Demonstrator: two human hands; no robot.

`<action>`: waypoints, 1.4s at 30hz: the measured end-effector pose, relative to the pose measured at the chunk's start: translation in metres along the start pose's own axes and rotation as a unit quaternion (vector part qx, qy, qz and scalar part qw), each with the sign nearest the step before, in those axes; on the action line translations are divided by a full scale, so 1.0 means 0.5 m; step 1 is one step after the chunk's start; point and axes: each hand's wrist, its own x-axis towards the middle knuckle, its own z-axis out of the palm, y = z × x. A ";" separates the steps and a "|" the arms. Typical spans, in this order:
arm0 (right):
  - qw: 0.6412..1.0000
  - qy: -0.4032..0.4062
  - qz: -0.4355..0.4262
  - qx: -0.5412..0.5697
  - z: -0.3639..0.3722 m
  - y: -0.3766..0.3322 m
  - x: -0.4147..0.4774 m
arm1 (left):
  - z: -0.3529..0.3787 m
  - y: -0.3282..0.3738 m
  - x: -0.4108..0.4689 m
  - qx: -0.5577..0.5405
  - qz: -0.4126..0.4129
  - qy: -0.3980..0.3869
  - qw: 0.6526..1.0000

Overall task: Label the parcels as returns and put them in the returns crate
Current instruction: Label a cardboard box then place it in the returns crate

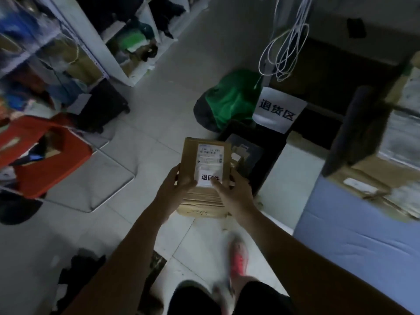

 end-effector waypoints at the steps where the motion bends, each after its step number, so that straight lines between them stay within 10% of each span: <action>1: 1.000 0.003 0.008 0.010 0.007 -0.003 0.046 | -0.006 0.006 0.053 0.002 -0.005 -0.010 1.000; 22: 0.976 0.182 0.084 0.086 0.101 0.289 0.952 | 0.146 -0.085 1.141 0.160 0.064 -0.296 0.939; 42: 0.967 0.174 0.115 -0.144 0.103 0.649 1.070 | 0.344 -0.348 1.295 0.304 0.055 -0.276 0.910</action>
